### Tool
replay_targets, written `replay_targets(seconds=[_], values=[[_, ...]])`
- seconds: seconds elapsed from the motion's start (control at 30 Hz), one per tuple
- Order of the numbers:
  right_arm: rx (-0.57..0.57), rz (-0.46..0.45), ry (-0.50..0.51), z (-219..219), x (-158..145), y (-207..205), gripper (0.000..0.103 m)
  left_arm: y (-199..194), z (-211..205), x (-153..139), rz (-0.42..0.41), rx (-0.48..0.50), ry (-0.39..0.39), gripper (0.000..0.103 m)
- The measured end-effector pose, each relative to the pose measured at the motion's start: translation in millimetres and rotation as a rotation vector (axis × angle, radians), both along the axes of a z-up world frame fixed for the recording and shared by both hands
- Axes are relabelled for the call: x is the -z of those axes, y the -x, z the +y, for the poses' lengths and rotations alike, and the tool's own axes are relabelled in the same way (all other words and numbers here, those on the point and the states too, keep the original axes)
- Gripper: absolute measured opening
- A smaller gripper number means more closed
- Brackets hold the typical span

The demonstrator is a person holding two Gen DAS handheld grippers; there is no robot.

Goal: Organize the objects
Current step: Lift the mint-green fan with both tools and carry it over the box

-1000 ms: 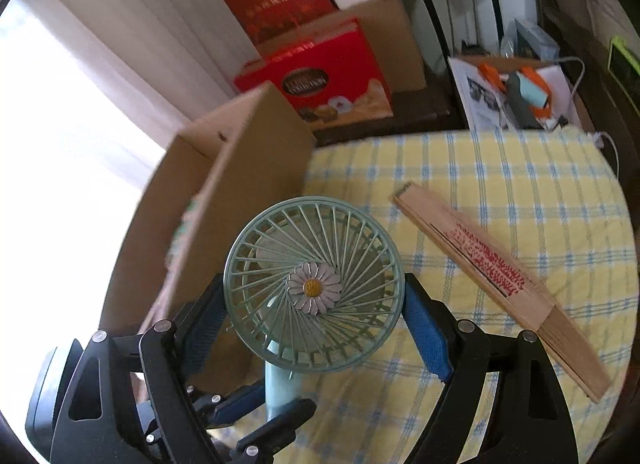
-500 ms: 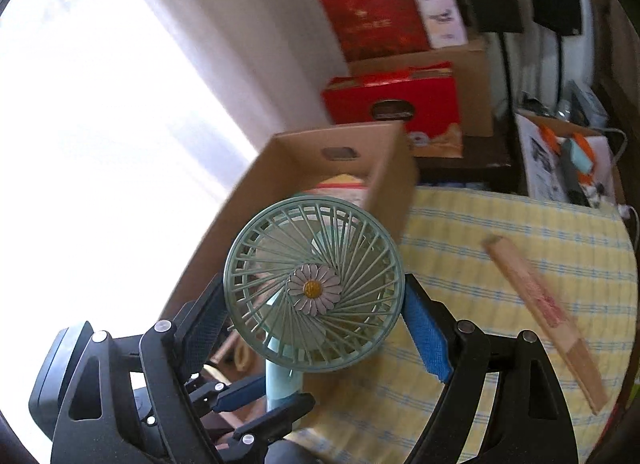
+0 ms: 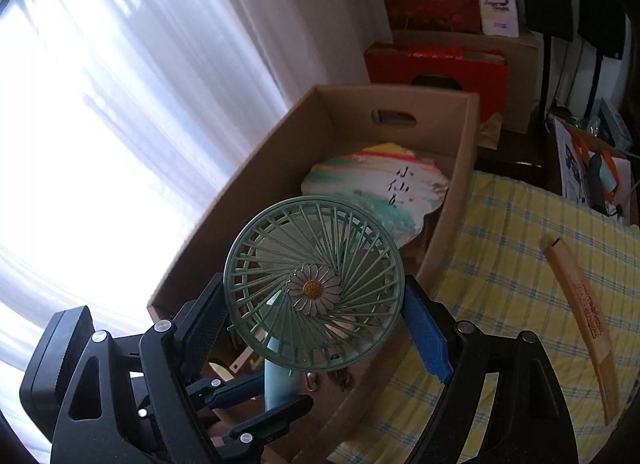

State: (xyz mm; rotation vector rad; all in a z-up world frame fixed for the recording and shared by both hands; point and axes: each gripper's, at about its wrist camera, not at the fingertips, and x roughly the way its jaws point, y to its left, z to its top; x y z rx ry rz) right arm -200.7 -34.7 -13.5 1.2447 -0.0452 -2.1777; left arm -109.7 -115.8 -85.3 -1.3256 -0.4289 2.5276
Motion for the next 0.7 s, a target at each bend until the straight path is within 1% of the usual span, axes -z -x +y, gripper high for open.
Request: replay_targets(seconds=[0.03, 0.1, 0.17, 0.27, 0.37, 0.47, 0.6, 0.63, 0.7], values=[[-0.004, 0.006, -0.014, -2, 3, -2, 0.085, -2, -1, 0, 0.003, 0.004, 0.0, 0.026], [-0.014, -0.001, -0.03, -6, 10, -2, 0.085, -7, -3, -2, 0.009, 0.011, 0.006, 0.026], [-0.019, 0.001, -0.048, -8, 14, -4, 0.085, -11, -8, -6, 0.009, 0.017, -0.024, 0.03], [-0.03, 0.006, -0.075, -11, 19, -7, 0.085, -20, -19, -17, 0.028, 0.002, -0.024, 0.031], [-0.034, 0.012, -0.082, -13, 20, -7, 0.085, -25, -36, -31, 0.042, -0.034, -0.019, 0.031], [-0.043, 0.015, -0.084, -16, 20, -7, 0.085, -27, -55, -43, 0.063, -0.082, -0.011, 0.033], [-0.109, 0.039, -0.15, -28, 22, -16, 0.085, -28, -82, -51, 0.079, -0.146, -0.029, 0.035], [-0.109, 0.039, -0.15, -28, 22, -16, 0.085, -28, -88, -51, 0.08, -0.16, -0.033, 0.035], [-0.184, 0.059, -0.219, -43, 26, -23, 0.085, -28, -97, -50, 0.079, -0.18, -0.038, 0.035]])
